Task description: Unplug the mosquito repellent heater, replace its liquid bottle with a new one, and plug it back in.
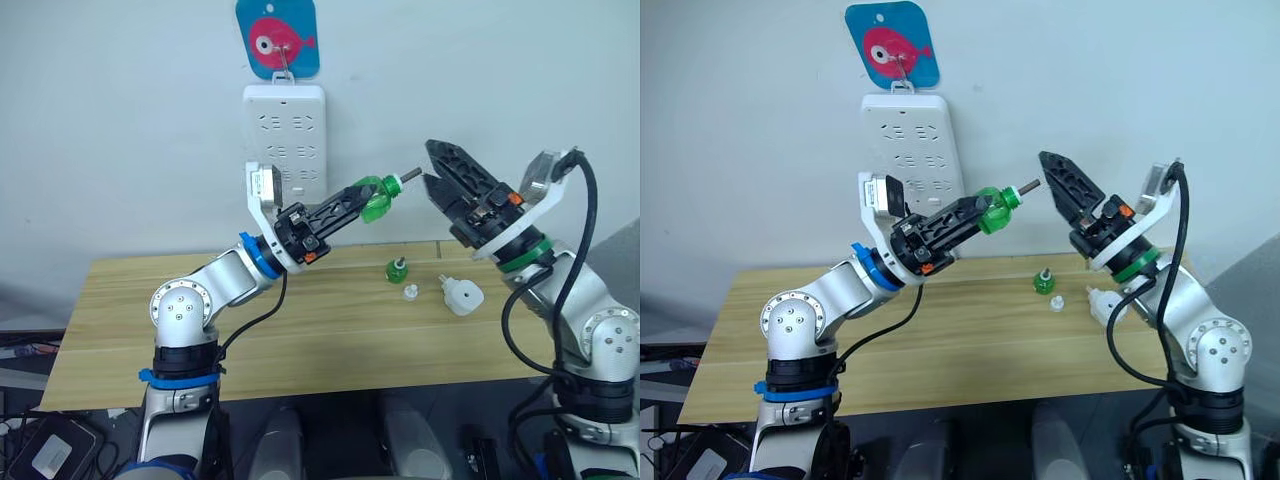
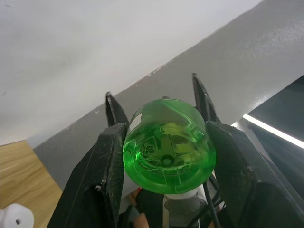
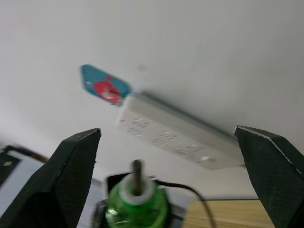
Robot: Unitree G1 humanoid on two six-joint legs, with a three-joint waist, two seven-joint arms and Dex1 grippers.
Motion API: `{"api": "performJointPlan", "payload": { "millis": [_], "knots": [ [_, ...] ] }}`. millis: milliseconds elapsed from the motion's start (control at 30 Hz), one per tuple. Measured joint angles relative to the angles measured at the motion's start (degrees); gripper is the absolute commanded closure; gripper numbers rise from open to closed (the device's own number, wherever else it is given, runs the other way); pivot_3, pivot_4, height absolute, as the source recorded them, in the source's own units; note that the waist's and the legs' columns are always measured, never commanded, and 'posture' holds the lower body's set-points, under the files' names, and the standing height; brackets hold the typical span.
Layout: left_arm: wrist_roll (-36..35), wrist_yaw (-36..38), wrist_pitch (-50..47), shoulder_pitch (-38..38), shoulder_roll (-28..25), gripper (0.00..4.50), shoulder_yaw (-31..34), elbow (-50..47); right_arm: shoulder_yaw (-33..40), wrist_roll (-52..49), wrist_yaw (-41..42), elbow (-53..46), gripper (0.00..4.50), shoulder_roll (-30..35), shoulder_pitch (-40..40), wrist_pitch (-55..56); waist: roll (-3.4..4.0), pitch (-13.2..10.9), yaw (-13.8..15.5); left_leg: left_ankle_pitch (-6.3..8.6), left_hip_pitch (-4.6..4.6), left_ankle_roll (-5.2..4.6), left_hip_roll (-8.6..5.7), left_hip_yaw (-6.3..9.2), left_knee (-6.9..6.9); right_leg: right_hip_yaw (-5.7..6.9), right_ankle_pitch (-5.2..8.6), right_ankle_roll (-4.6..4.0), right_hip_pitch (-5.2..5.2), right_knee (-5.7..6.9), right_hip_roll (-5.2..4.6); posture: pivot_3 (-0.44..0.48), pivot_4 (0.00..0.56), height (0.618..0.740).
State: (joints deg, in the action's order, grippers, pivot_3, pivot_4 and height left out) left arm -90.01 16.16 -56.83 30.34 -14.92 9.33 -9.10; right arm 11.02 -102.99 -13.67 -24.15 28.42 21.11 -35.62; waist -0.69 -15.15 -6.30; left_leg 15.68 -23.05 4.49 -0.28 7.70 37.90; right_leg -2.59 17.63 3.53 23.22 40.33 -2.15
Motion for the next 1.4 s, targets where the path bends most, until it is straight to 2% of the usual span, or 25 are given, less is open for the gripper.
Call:
{"api": "performJointPlan", "payload": {
  "millis": [100, 200, 333, 467, 567, 800, 1033, 1400],
  "knots": [
    [1.24, 1.77, -0.29, -1.42, -3.69, 2.2, 0.15, 0.0, -0.02, 10.02, 3.77, 1.21, 0.0, 13.18, -3.43, -5.67, 0.01, -0.01, 0.08, 0.0, 0.0, 0.0, -0.05, -0.04, 0.0, -0.04, 0.01, 0.01, 0.01, -0.07, 0.0, -0.16, 0.245, 0.734],
    [7.64, 7.11, -0.42, -3.77, -9.9, 2.2, -0.73, -0.4, -1.93, 20.47, 10.15, 1.48, 0.0, 24.68, -4.48, -11.78, 0.02, -0.01, -0.18, 0.01, 0.05, -0.01, 0.01, -0.06, -0.08, -0.08, 0.01, 0.01, 0.01, -0.11, 0.11, -0.165, 0.254, 0.734],
    [19.2, 16.94, 1.39, -7.46, -16.27, 2.2, -5.7, -2.57, -7.34, 29.7, 19.11, 2.02, 0.0, 33.25, -1.6, -19.27, 0.05, -0.03, -0.22, 0.02, 0.04, -0.03, 0.09, -0.08, -0.14, -0.12, 0.01, 0.0, 0.0, -0.21, 0.18, -0.168, 0.265, 0.734],
    [27.19, 23.27, 5.07, -9.92, -17.67, 2.2, -8.64, -4.05, -18.15, 43.1, 30.78, 2.38, 0.0, 39.59, 4.65, -22.36, 0.03, -0.07, 0.02, 0.03, -0.01, -0.05, 0.07, -0.07, -0.12, -0.09, 0.01, 0.01, -0.01, -0.37, 0.13, -0.16, 0.272, 0.734],
    [30.8, 25.51, 7.47, -11.48, -17.2, 2.2, -9.53, -4.91, -27.98, 55.58, 39.09, 6.45, 0.0, 39.43, 9.13, -21.11, -0.05, -0.14, 0.23, 0.05, -0.04, -0.08, 0.05, -0.07, -0.11, -0.06, 0.01, 0.02, -0.01, -0.42, 0.05, -0.146, 0.278, 0.734],
    [36.74, 27.74, 10.29, -15.42, -16.36, 2.2, -12.38, -8.42, -40.47, 75.37, 52.39, 23.43, 0.0, 32.7, 16.48, -17.7, -0.07, -0.67, 0.75, 0.07, -0.08, -0.12, 0.03, -0.07, -0.09, -0.07, -0.01, 0.03, 0.02, -0.4, -0.02, -0.117, 0.295, 0.734],
    [38.87, 28.26, 11.33, -17.84, -15.16, 2.2, -12.72, -10.77, -42.33, 85.73, 60.77, 33.16, 0.0, 27.95, 20.9, -16.38, -0.12, -1.02, 1.23, 0.08, -0.08, -0.13, 0.02, -0.06, -0.07, -0.05, -0.01, 0.02, 0.01, -0.38, -0.04, -0.094, 0.297, 0.734],
    [40.05, 28.2, 11.44, -18.98, -13.87, 2.2, -12.74, -11.43, -42.26, 95.59, 65.06, 42.95, 0.0, 20.45, 22.73, -15.07, -0.18, -1.34, 1.4, 0.08, -0.08, -0.13, 0.02, -0.03, -0.04, -0.03, -0.02, 0.03, 0.01, -0.36, -0.06, -0.086, 0.299, 0.734]
  ]
}}
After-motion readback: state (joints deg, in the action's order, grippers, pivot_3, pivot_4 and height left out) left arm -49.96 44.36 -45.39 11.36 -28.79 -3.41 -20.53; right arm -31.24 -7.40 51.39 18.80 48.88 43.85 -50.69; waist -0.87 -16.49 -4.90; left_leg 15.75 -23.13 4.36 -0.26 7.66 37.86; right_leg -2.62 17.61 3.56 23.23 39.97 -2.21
